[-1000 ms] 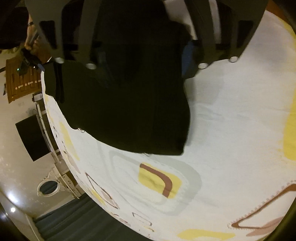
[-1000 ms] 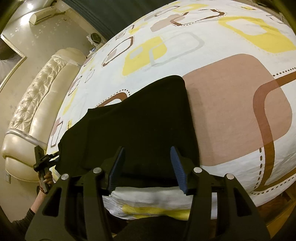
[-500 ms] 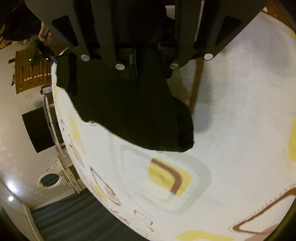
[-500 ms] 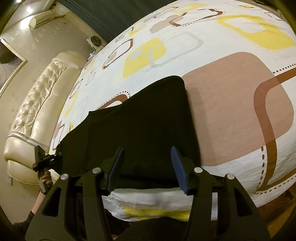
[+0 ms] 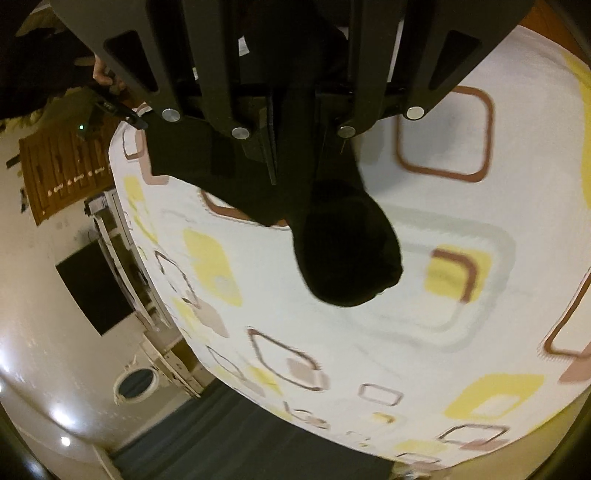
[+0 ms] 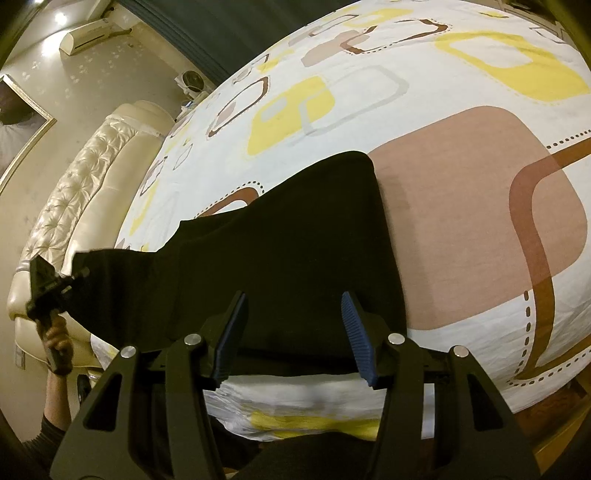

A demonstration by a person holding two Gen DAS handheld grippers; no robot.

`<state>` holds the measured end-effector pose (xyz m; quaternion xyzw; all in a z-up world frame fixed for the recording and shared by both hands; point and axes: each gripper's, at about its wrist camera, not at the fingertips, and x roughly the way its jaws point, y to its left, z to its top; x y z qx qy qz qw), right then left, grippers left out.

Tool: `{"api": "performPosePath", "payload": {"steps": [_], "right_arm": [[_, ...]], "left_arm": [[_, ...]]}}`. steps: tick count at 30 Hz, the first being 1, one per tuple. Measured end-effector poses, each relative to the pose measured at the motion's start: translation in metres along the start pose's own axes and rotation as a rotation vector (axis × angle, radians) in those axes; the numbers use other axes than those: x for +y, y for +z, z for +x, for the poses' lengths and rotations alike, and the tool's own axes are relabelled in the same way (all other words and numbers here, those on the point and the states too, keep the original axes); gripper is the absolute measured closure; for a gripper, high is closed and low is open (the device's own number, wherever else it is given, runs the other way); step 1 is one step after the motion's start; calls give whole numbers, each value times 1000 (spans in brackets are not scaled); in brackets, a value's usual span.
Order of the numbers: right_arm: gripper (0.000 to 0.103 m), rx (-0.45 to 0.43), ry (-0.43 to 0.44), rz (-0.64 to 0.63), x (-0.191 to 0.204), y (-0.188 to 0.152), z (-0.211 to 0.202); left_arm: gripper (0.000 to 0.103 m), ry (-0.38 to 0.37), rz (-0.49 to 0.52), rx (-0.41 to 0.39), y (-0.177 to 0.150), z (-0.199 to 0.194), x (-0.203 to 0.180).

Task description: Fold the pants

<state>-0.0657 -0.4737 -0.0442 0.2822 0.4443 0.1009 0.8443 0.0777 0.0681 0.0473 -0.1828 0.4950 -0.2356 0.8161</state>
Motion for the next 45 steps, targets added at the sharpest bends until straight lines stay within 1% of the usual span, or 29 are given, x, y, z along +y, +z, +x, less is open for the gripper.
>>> {"api": "performPosePath", "payload": {"steps": [3,6,10,13,17,21,25,30,32,34,36,37,38,39,40,41,42,43,45], "right_arm": [[51,-2,3,1,0,0,0],[51,-2,7,0,2,-1,0],[51,-5,20,1,5,-2,-1],[51,-8,26,1,7,-2,-2],[51,-11,29,5,7,-2,-2],[51,-11,31,12,5,-2,-3],[51,-9,33,19,3,-2,-3],[51,-9,35,21,2,-3,-2],[51,-9,37,23,2,-3,-2],[51,-9,39,22,2,-3,-2],[51,-10,42,25,2,-3,-2],[51,-10,45,25,2,-4,-2],[51,-9,43,24,3,-3,-1],[51,-9,43,21,3,-3,-1],[51,-8,45,18,3,-3,-2],[51,-8,44,15,5,-3,-2],[51,-10,43,11,6,-3,-2],[51,-11,45,9,7,-3,-3],[51,-17,47,4,10,-2,-5]], "left_arm": [[89,5,49,7,1,12,-38],[89,17,77,14,-1,23,-63],[89,61,146,32,-11,44,-99],[89,61,187,52,-19,59,-123],[89,64,238,90,-34,90,-155],[89,79,276,120,-48,121,-178],[90,74,288,162,-64,151,-194],[90,62,294,219,-86,188,-206],[89,60,308,231,-92,195,-209],[87,74,333,227,-96,199,-211],[84,72,352,219,-98,199,-211],[80,58,355,221,-97,198,-212],[74,39,354,221,-96,196,-212],[71,12,355,218,-96,192,-213],[63,-4,358,213,-95,190,-216],[48,-24,362,198,-95,186,-219],[40,-39,370,173,-94,179,-222],[28,-52,377,143,-92,171,-225],[25,-74,382,106,-89,159,-229]]}}
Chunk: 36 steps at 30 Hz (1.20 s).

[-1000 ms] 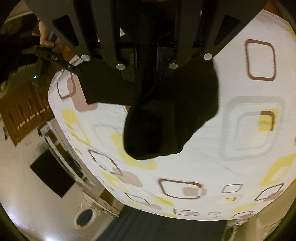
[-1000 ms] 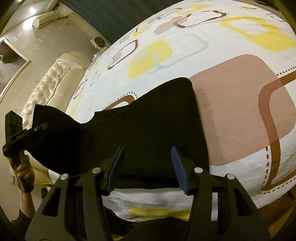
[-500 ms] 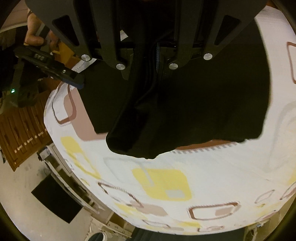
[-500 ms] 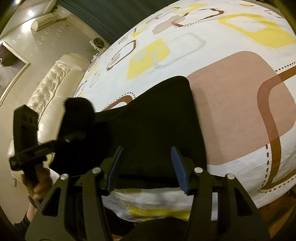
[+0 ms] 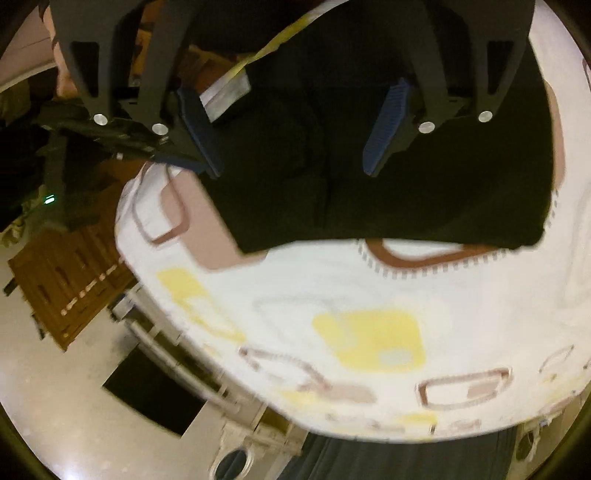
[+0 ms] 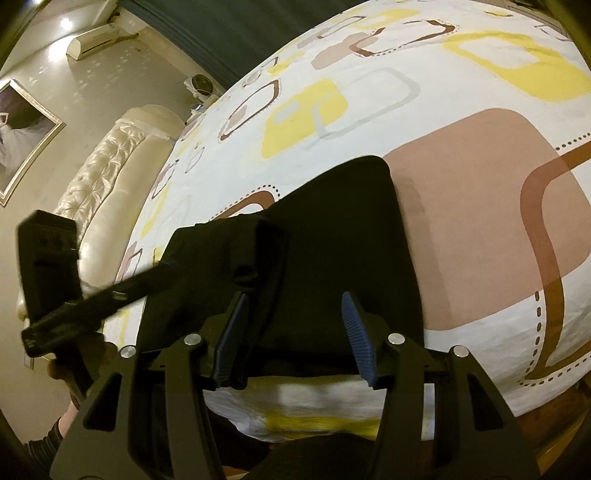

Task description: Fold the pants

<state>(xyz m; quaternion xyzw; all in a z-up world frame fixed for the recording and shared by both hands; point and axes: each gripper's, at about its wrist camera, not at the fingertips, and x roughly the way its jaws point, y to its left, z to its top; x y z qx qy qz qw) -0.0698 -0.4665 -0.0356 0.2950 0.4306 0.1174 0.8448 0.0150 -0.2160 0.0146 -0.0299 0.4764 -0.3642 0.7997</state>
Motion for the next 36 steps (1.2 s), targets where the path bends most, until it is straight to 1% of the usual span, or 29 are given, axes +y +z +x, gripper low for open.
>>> {"api": "performPosePath", "payload": {"steps": [3,6,8,9,10,12,14,16,19,22,23,26,27,28,29,30,31,34,36], "right_arm": [[51,-12,3,-2,6,1,-4],[51,-30,14,-19,17,4,-11],[46,-31,55,-15,25,7,-14],[42,-23,78,-5,26,7,-14],[41,-2,122,14,27,7,-9],[41,41,174,43,30,6,4],[41,95,198,76,28,6,22],[41,120,199,96,25,7,34],[41,144,171,128,19,7,53],[41,179,195,157,18,4,69],[41,194,205,156,21,1,74],[42,222,199,109,34,-3,86],[47,227,194,97,36,-4,88],[59,231,185,84,39,-4,90],[66,239,181,79,40,-4,92],[81,253,168,72,41,-5,96],[86,260,157,64,42,-5,97],[90,243,145,18,49,-2,92],[91,209,144,-26,60,3,79]], "left_arm": [[23,-19,-15,-31,8,-15,0],[22,-9,-31,-41,13,-28,11],[22,9,-40,-46,14,-36,20],[22,25,-40,-50,13,-41,26],[22,38,-42,-54,12,-44,31],[22,60,-56,-60,9,-52,47],[22,73,-78,-56,6,-57,60],[22,69,-120,-53,3,-63,77],[22,70,-177,-62,-4,-72,101],[22,89,-206,-74,-10,-79,118],[22,91,-219,-75,-13,-81,123],[22,98,-249,-74,-21,-83,137],[22,101,-258,-72,-24,-84,141],[22,104,-265,-71,-27,-84,144],[22,107,-273,-69,-30,-84,147],[22,108,-283,-63,-33,-83,150],[22,108,-290,-60,-35,-82,152],[22,109,-309,-53,-40,-81,158],[22,112,-312,-54,-41,-81,159]]}}
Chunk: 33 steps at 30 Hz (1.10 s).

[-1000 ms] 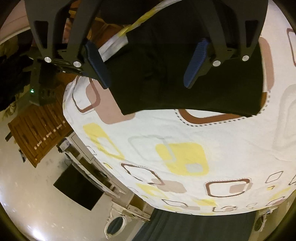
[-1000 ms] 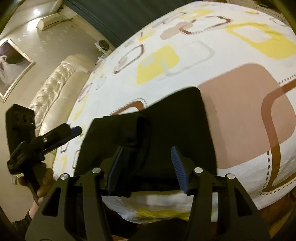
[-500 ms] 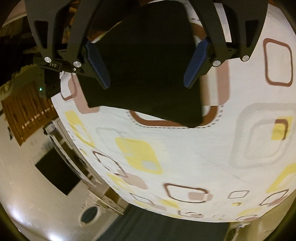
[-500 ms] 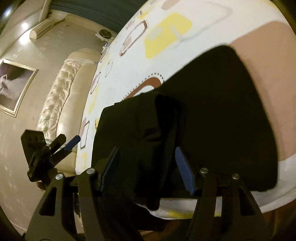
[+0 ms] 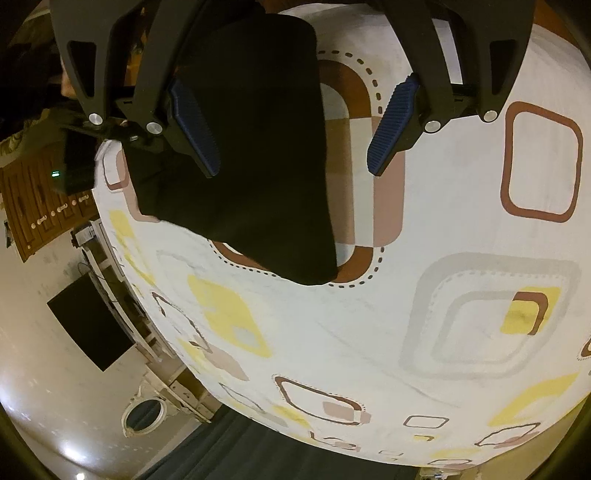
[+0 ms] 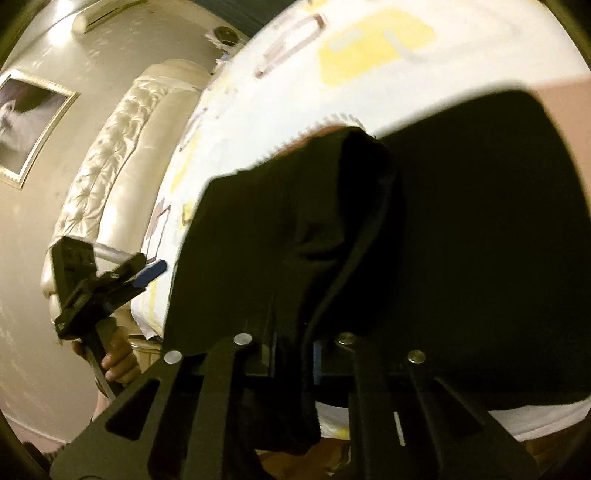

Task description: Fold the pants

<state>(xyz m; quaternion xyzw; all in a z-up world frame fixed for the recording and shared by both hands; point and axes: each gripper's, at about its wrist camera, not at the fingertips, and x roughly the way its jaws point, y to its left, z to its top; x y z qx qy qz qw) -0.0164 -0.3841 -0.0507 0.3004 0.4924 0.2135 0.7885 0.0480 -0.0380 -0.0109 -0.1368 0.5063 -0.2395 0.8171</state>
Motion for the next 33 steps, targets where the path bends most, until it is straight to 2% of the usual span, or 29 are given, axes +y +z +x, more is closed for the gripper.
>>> {"api": "performPosePath", "payload": {"steps": [7,12,20,33], "right_arm": [[92,-119,-10,-76,20,20,-60],[92,-140,-79,-61,-6,25,-82],[92,-136,-113,33,-58,14,-71],[92,-124,-117,60,-79,15,-62]], "left_arm": [[22,2,15,-9,-2,-5,-4],[22,7,28,-4,-5,0,-9],[22,7,33,31,-14,17,-17],[22,20,47,46,-18,31,-30]]}}
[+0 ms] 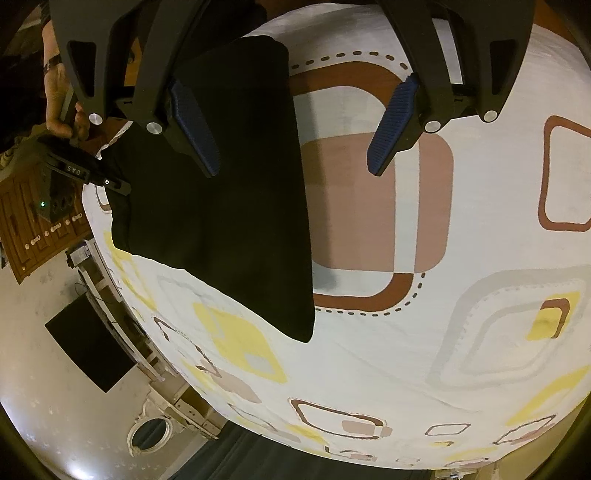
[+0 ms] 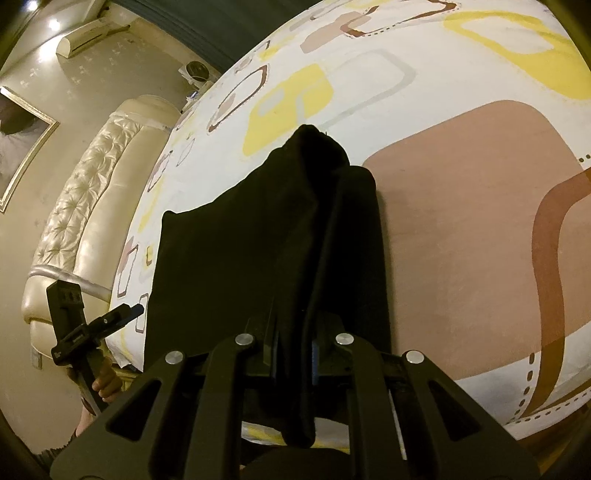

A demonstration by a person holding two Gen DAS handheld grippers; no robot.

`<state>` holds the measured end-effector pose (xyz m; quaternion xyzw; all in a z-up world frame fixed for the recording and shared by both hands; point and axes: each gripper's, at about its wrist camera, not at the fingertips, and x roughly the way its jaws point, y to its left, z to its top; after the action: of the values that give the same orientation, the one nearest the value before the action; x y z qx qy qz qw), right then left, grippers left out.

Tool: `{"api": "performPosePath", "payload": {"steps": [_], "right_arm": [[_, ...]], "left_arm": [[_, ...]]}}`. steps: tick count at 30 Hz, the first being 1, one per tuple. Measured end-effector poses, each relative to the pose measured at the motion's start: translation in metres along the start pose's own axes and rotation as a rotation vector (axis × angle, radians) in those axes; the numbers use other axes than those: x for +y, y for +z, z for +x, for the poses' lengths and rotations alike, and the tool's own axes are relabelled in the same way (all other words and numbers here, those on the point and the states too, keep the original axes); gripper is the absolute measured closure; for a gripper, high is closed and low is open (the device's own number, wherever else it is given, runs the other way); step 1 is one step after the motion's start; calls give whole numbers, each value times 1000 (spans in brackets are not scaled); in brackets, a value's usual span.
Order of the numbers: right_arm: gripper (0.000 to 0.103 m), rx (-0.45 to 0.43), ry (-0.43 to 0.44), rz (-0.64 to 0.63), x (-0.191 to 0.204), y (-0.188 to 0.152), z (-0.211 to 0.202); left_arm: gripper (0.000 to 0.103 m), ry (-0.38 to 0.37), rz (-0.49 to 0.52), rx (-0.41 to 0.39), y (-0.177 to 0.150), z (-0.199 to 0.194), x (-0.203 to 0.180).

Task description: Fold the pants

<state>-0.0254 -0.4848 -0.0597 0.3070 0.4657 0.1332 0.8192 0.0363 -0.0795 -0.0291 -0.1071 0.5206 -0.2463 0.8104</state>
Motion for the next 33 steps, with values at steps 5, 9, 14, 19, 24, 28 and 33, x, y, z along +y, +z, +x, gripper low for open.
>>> {"api": "performPosePath", "payload": {"steps": [5,9,14,19,24,28,33], "right_arm": [[92,4,23,20,-5,0,2],[92,-1,53,59,-15,-2,3],[92,-17,79,101,-22,-5,0],[91,-23,75,119,-22,-3,0],[90,-52,64,146,-28,-4,-10],[44,-152,-3,213,-43,-4,-46],[24,-228,36,184,-43,-17,-89]], "left_arm": [[22,-2,-1,4,-1,3,-3],[22,8,19,2,-5,3,-9],[22,22,43,0,-8,4,-17],[22,36,61,0,-11,5,-21],[22,39,63,12,-12,10,-25],[22,20,65,28,-13,9,-26],[22,-23,60,47,-18,5,-18]]}}
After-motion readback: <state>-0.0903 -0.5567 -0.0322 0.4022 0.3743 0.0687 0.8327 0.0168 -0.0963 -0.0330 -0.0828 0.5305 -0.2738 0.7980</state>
